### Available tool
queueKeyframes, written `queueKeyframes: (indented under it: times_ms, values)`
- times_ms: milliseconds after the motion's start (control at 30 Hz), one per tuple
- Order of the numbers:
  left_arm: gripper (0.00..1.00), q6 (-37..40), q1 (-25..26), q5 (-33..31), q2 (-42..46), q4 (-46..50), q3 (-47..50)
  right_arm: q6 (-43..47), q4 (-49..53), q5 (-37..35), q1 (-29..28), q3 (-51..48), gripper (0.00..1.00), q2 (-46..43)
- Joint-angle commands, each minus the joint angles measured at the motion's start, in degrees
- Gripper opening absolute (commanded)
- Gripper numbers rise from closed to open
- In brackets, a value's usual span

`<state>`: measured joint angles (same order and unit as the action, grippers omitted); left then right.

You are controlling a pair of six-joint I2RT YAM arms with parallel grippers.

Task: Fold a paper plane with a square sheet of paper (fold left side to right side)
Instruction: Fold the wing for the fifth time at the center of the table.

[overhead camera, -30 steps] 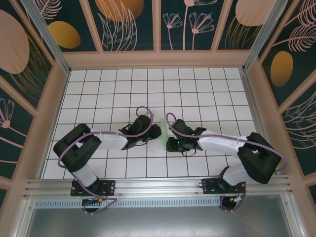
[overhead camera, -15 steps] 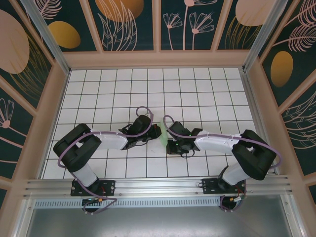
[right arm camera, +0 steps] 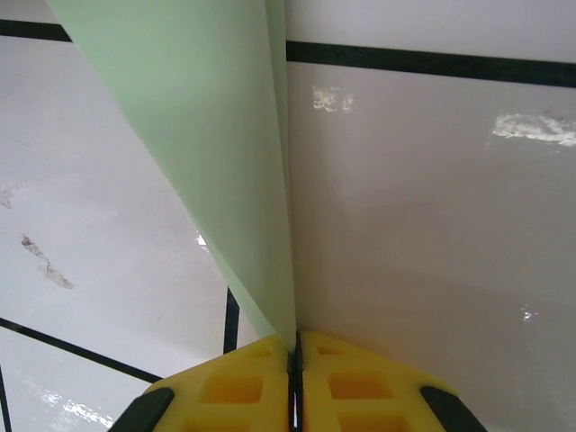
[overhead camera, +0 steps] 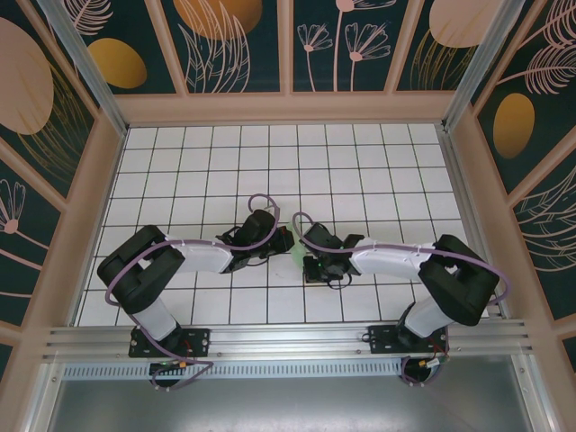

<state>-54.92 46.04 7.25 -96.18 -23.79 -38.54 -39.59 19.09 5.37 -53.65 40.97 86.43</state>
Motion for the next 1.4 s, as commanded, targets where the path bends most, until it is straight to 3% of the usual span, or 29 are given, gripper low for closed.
queueKeyframes:
  times_ms: [0, 233, 400, 700, 1067, 1367]
  values:
    - [0.00, 1.18, -0.79, -0.91, -0.23, 0.11, 1.08, -0.44, 3.78, -1.60, -0.72, 0.50, 0.15, 1.38]
    - [0.00, 1.76, -0.90, -0.74, 0.20, -0.08, 1.89, 2.87, 3.21, -2.80, -0.78, 1.04, 0.36, -4.68]
    - [0.00, 2.99, -1.27, -0.39, 0.45, -0.50, 2.31, 4.96, 2.30, -1.26, 0.73, 0.09, 0.45, -9.87]
    - [0.00, 7.23, -1.84, 1.03, 0.38, -0.95, 1.72, 5.54, -3.30, 6.97, 7.92, -3.93, 0.44, -13.10]
    - [0.00, 10.72, -2.34, 1.55, -1.69, 0.67, -0.90, 4.60, -6.94, 9.74, 10.13, -6.37, 0.38, -13.47]
    - [0.00, 12.17, -2.89, 1.71, -4.06, 1.20, -1.97, -0.13, -24.06, 23.06, 14.40, -12.88, 0.25, -14.90]
